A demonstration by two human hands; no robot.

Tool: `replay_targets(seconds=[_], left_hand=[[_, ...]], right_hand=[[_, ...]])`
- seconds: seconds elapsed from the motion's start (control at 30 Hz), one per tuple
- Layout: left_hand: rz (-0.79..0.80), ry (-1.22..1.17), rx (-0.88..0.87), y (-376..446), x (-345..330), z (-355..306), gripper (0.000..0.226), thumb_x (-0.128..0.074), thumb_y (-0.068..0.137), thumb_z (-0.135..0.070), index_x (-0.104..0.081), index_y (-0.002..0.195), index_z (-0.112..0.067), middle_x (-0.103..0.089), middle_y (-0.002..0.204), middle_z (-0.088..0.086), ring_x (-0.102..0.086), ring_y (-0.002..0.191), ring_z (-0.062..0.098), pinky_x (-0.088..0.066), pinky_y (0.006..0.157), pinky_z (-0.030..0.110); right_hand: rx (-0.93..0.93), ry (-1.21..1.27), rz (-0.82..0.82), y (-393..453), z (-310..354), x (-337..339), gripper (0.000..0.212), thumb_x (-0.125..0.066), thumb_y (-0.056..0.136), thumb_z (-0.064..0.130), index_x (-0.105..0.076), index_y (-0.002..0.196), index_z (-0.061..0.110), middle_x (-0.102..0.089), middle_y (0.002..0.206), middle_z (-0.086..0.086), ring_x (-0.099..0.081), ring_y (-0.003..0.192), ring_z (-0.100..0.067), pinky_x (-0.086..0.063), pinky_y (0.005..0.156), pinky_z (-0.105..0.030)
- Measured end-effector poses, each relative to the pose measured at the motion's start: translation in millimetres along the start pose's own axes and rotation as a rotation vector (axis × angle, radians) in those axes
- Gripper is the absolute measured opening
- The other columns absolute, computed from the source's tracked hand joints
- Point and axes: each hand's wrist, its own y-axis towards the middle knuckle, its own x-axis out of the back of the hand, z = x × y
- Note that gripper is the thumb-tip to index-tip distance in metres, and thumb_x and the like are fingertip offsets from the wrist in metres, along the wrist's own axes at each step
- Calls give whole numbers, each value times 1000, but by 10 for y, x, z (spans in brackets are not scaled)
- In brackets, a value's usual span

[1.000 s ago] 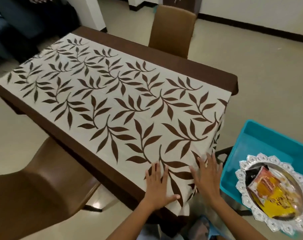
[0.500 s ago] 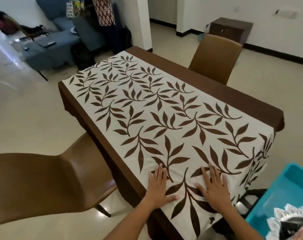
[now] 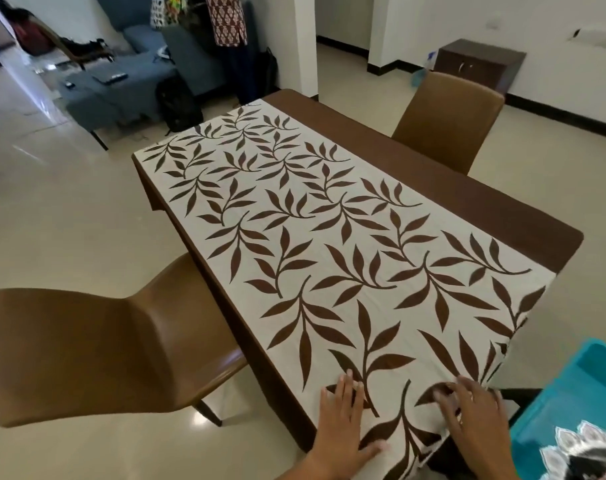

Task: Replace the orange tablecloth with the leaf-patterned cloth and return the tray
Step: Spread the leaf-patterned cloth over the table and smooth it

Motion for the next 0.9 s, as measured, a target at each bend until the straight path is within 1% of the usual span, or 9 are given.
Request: replay_targets(seconds=[0.07, 0.13, 0.2, 0.3, 0.37, 0.5, 0.67, 0.8, 0.9], left_hand=[[-77, -25, 37, -6, 223, 122, 101, -17, 80, -82, -21, 149, -8, -7, 157, 16, -7, 143, 30, 3, 110, 46], [-140, -56, 71, 119, 452, 302, 110, -20, 73, -85, 16, 148, -15, 28, 153, 10, 26, 140, 24, 24, 107, 41], [-165, -27, 63, 307, 600, 483, 117, -29, 69, -86, 35, 139, -17, 45, 144, 6, 43, 131, 22, 31, 106, 38], [-50, 13, 38, 454, 663, 618, 121, -38, 70, -84, 38, 134, -15, 42, 145, 10, 40, 132, 25, 21, 110, 46], [-31, 12, 21, 475, 616, 630, 121, -36, 69, -86, 38, 134, -15, 41, 146, 10, 39, 133, 26, 19, 111, 48], [-74, 25, -11, 445, 503, 623, 124, -21, 60, -93, 35, 138, -14, 42, 146, 10, 40, 133, 26, 21, 110, 47], [-90, 16, -25, 370, 381, 554, 128, -5, 50, -99, 38, 138, -16, 46, 143, 7, 42, 132, 23, 33, 102, 38], [-103, 6, -34, 311, 379, 483, 120, -9, 52, -98, 45, 130, -24, 51, 139, 0, 44, 130, 20, 38, 97, 34], [-89, -8, -37, 266, 366, 467, 119, -19, 59, -97, 43, 132, -26, 50, 140, -2, 42, 132, 20, 36, 100, 36]], right_hand=[[14, 192, -160, 99, 78, 32, 70, -13, 88, 64, -61, 112, 19, -61, 119, -6, -54, 113, -23, -39, 102, -46], [93, 245, -148, 249, 222, 18, 56, -34, 88, 56, -55, 123, 18, -52, 134, -9, -46, 125, -25, -33, 106, -43], [175, 183, -27, 409, 369, -32, 62, -42, 89, 57, -36, 141, 23, -24, 153, -7, -22, 141, -26, -17, 111, -47], [236, 9, 149, 519, 396, -169, 87, -5, 77, 80, 5, 149, 32, 20, 155, 1, 13, 144, -24, 3, 113, -48], [263, -33, 155, 501, 319, -217, 89, 7, 72, 83, 18, 145, 34, 27, 153, 2, 19, 143, -23, 8, 113, -47], [262, -49, 159, 378, 184, -244, 86, 9, 74, 82, 22, 144, 35, 28, 153, 4, 21, 143, -21, 9, 116, -46], [250, -20, 161, 277, 83, -255, 82, 5, 76, 82, 24, 143, 38, 29, 153, 6, 20, 143, -19, 12, 115, -44], [260, -6, 150, 208, 27, -261, 82, 5, 75, 83, 26, 142, 39, 31, 152, 9, 22, 142, -16, 15, 113, -42], [264, 9, 140, 168, 5, -261, 83, 6, 75, 83, 24, 143, 38, 33, 150, 10, 22, 142, -15, 10, 116, -43]])
